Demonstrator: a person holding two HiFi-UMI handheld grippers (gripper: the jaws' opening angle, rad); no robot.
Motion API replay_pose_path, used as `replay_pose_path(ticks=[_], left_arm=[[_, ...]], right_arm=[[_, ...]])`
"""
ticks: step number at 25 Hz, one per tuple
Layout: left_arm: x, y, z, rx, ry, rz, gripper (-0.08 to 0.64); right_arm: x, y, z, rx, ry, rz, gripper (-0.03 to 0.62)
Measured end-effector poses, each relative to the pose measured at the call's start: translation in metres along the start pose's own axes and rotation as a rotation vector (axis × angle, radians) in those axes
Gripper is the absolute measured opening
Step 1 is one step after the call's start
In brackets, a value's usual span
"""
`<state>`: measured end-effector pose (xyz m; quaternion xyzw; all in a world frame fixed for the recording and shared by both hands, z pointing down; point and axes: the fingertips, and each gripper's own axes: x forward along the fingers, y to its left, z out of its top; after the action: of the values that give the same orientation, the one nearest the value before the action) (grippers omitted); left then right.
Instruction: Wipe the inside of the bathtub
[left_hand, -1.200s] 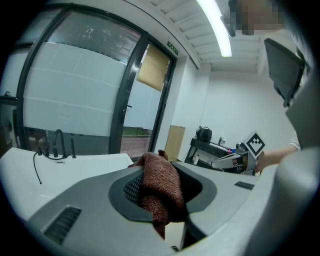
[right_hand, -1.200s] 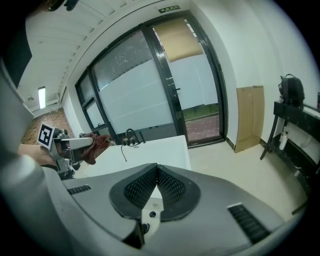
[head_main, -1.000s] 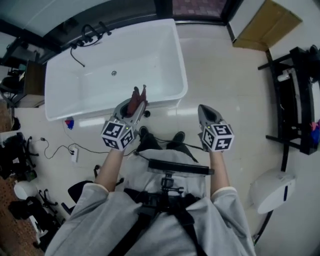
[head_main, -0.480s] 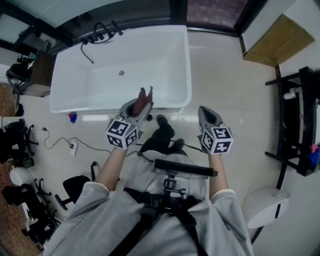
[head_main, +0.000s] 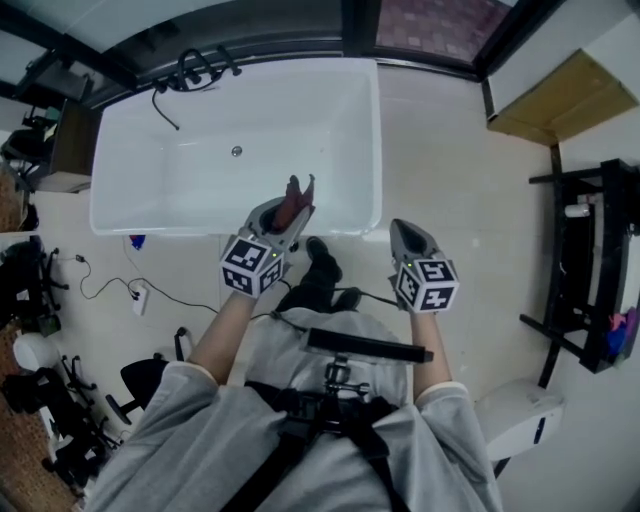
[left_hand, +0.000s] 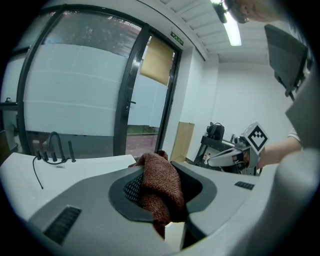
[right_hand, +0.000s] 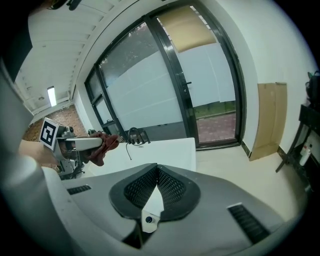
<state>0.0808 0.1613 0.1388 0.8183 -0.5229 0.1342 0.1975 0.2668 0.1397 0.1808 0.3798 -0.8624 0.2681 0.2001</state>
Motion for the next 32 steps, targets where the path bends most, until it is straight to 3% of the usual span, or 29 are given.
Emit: replay_pose_path(ticks=[17, 22, 32], left_arm=[[0.117, 0.098, -0.005, -0.023, 0.061, -0.055, 0.112], [0.155, 0.114, -0.022, -0.056, 0.075, -0.051, 0.112], [0.274, 0.138, -0.085, -0.093, 0.094, -0.014, 0.112]], right_arm=[[0.130, -0.020, 0.036, -0.029, 0.105, 0.000, 0.006], [0.171, -0.030, 0.033, -0.083, 0.165, 0.000, 0.005], [0.282, -0.098, 0.014, -0.124, 0.209, 0.046, 0.005]])
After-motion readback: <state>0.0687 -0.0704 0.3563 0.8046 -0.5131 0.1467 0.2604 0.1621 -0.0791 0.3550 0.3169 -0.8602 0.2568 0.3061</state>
